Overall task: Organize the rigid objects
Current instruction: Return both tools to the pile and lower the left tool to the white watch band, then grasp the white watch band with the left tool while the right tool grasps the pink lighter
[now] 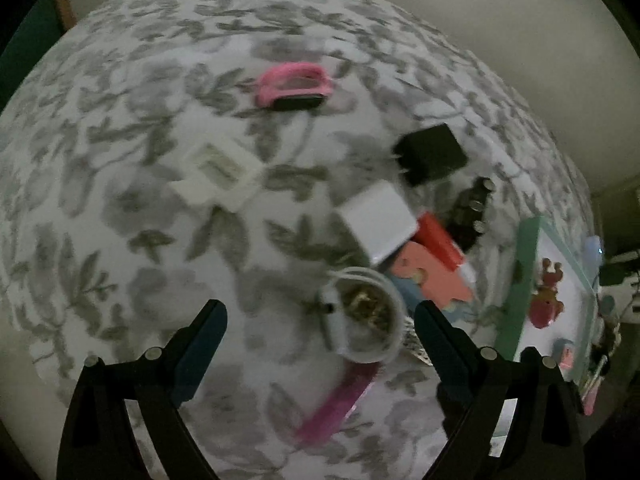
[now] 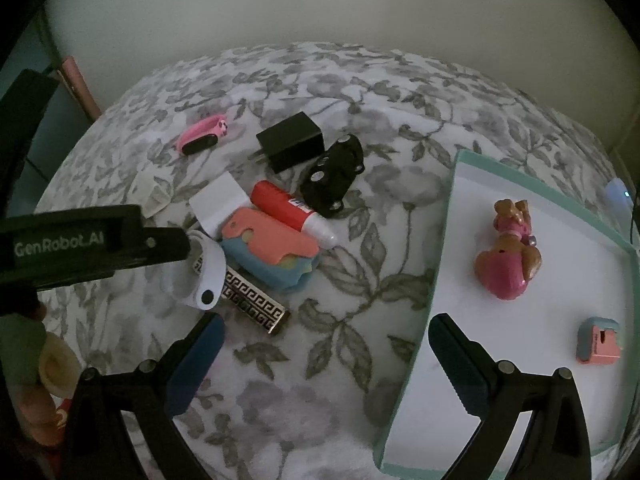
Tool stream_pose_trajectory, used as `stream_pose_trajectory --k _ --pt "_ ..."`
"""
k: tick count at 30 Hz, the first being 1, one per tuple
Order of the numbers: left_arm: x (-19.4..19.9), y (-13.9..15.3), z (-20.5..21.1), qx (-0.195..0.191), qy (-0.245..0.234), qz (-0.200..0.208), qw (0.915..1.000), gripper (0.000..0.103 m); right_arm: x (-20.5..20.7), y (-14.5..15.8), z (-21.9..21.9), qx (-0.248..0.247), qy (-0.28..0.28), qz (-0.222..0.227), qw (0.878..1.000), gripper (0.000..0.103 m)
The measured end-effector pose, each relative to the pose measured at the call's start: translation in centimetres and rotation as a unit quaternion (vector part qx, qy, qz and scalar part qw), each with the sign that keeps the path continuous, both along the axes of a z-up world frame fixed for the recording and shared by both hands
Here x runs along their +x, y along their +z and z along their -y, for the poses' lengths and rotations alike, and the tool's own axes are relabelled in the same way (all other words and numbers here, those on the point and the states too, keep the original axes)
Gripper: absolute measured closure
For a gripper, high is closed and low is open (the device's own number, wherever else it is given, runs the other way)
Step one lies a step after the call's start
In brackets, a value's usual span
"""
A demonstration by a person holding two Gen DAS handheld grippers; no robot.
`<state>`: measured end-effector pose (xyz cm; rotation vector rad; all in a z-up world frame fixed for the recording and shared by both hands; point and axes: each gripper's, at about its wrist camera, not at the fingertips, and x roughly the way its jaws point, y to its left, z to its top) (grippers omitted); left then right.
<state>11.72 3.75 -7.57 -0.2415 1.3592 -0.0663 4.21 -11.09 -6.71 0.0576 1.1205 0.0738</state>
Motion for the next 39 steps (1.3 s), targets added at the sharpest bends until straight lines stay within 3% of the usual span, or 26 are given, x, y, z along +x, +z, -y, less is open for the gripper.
stream_pose_trajectory --k 5,13,18,28,39 --pt "0.4 -0.8 1.7 0.006 -0.024 -0.010 0.9996 0.011 0.1 -0.3 0.6 -0.003 -0.008 -0.007 1.000 0.000" --pt "0.8 -1.3 3.0 0.009 -0.039 -0.008 0.9992 0.040 0.2 -0.4 0.9 -0.003 -0.010 -0.010 1.000 0.000" --pt "0.7 -1.1 3.0 0.006 -0.046 0.001 0.9989 0.048 0.2 -0.4 0.9 -0.001 -0.013 -0.011 1.000 0.000" --pt "0.7 -1.0 3.1 0.005 -0.049 0.000 0.9988 0.050 0.2 -0.5 1.0 0.004 -0.016 -0.013 1.000 0.000" --pt "-0.3 -0.4 0.1 0.031 -0.029 -0.009 0.9991 0.050 0.0 -0.5 -0.2 0.001 0.015 -0.015 1.000 0.000"
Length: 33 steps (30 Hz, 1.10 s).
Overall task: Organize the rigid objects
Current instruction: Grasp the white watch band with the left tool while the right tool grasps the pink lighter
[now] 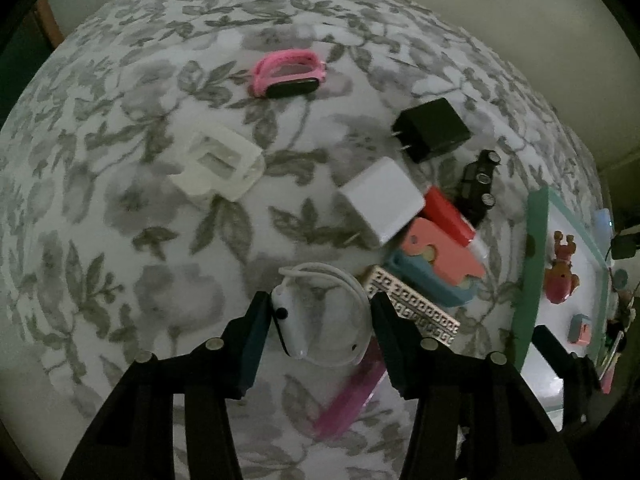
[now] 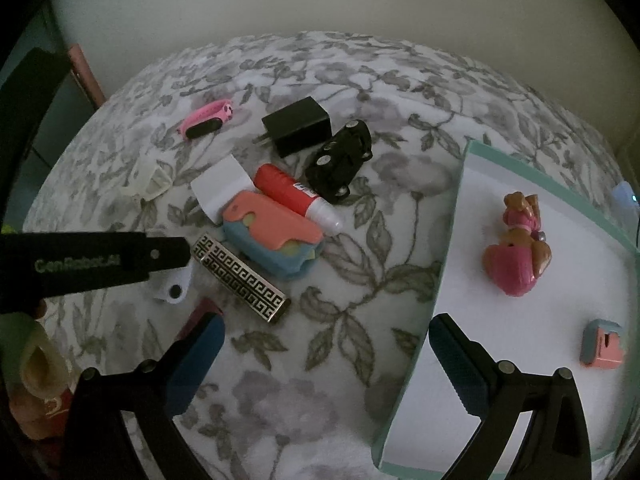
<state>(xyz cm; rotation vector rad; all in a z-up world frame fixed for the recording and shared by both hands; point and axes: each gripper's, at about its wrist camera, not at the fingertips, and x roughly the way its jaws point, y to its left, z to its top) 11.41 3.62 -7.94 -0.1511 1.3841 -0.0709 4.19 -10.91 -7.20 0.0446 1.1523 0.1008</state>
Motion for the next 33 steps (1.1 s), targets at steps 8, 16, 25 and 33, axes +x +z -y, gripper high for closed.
stream_pose_trajectory --k 8,16,25,33 --pt "-1.3 0.5 -2.1 0.009 0.011 0.000 0.9999 0.050 -0.2 1.6 -1.2 0.022 0.039 0.028 0.999 0.000" --pt "-3.2 1.0 -4.1 0.035 0.018 0.002 0.9992 0.050 -1.6 1.5 -5.3 0.004 0.166 0.034 0.986 0.005" --pt "-4.3 1.3 -5.9 0.016 0.020 -0.004 0.9997 0.050 -2.5 0.2 -7.8 0.005 0.248 0.020 0.968 0.010" --pt "-4.0 1.2 -5.8 0.011 0.020 -0.006 0.9997 0.050 -3.0 -1.4 -8.6 -0.023 0.287 -0.005 0.958 0.010"
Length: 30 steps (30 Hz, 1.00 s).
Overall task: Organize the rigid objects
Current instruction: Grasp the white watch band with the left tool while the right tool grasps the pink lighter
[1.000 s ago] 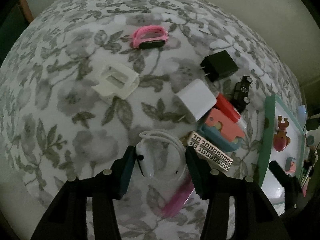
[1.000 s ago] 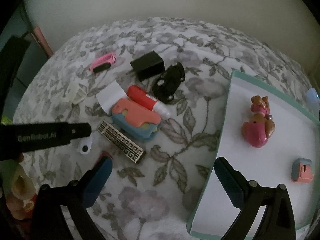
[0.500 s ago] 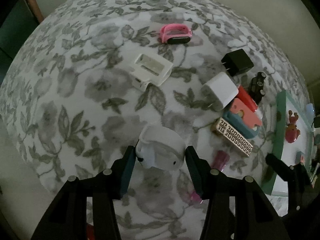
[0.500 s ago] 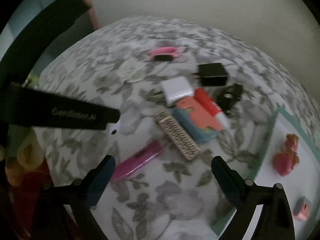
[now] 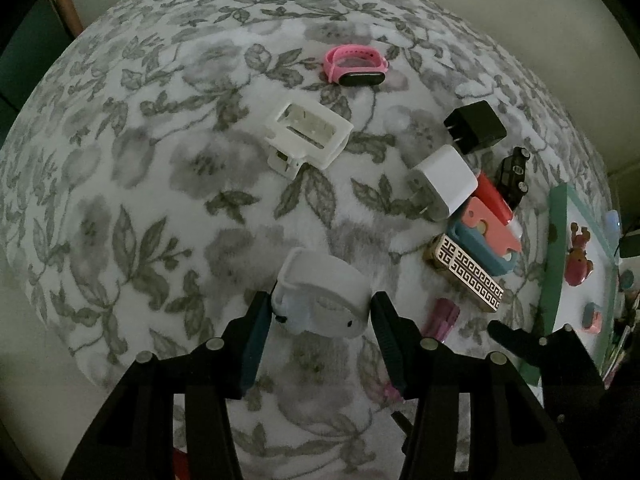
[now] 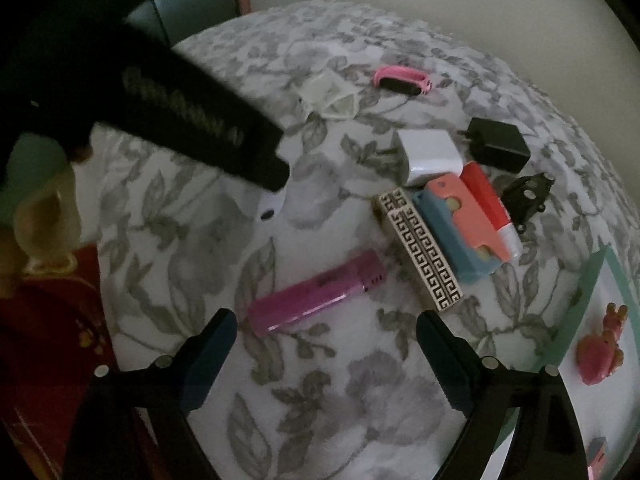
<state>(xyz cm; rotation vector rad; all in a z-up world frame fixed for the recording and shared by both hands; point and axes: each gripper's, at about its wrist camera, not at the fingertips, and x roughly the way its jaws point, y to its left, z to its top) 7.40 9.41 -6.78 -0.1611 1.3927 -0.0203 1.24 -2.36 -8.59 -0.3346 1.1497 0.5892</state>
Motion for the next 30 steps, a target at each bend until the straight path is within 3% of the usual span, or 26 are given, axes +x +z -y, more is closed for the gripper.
stream_pose_trajectory --k 8,19,30 --pt "0.4 -0.2 0.4 0.002 0.000 0.000 1.0000 0.050 0.1 -1.3 -0.9 -0.039 0.017 0.007 0.999 0.010" --pt "0.9 -0.4 -0.9 -0.025 0.026 -0.002 0.9993 0.050 1.5 -1.5 -1.3 -0.023 0.017 0.011 1.000 0.017" --pt "0.9 0.0 -0.8 -0.020 0.026 0.005 0.9995 0.050 1.8 -0.9 -0.7 0.008 0.004 0.001 1.000 0.020"
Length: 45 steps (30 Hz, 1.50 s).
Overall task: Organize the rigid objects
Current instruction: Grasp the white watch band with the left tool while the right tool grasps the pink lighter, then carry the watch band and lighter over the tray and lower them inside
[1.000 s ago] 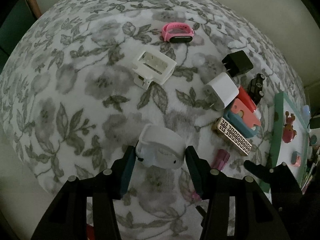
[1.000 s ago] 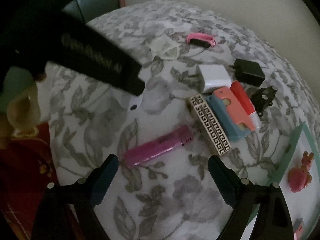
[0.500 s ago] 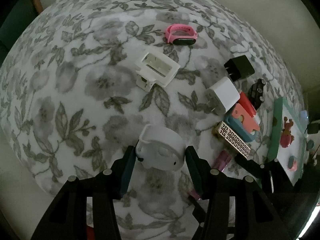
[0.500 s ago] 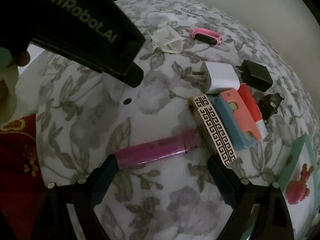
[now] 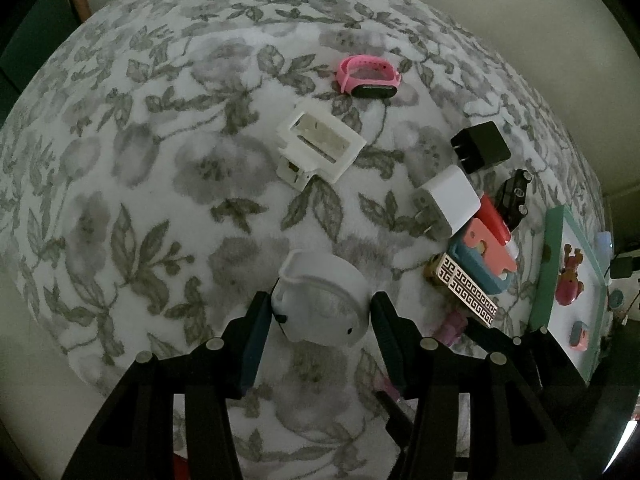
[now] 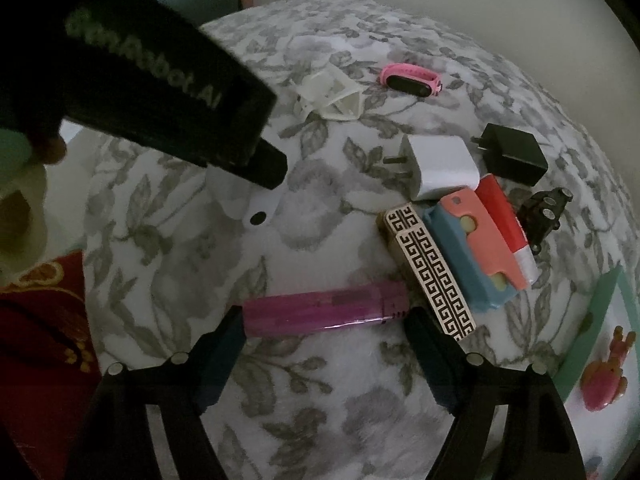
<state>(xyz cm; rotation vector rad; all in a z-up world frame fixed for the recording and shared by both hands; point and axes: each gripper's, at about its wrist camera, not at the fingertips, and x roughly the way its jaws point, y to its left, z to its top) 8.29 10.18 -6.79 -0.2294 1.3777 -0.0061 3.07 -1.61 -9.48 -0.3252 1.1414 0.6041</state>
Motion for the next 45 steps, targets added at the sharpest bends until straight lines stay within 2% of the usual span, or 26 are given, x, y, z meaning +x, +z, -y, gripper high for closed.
stream_pose_trajectory --k 10,22,37,45 --pt "0.1 3.0 0.2 -0.001 -0.002 0.049 0.9988 0.050 -0.3 2.1 1.9 0.023 -0.034 0.018 0.999 0.020" --pt "0.5 6.0 3.5 -0.007 -0.038 0.097 0.9946 0.050 -0.2 4.8 6.2 0.040 -0.123 0.053 0.990 0.020" --pt "-0.1 8.3 10.1 -0.026 -0.094 0.133 0.9863 0.050 -0.8 6.1 13.0 0.039 -0.245 0.069 0.966 0.020" --pt "-1.0 9.4 14.2 -0.052 -0.136 0.152 0.9776 0.050 -1.5 6.7 17.3 0.038 -0.327 0.070 0.942 0.020"
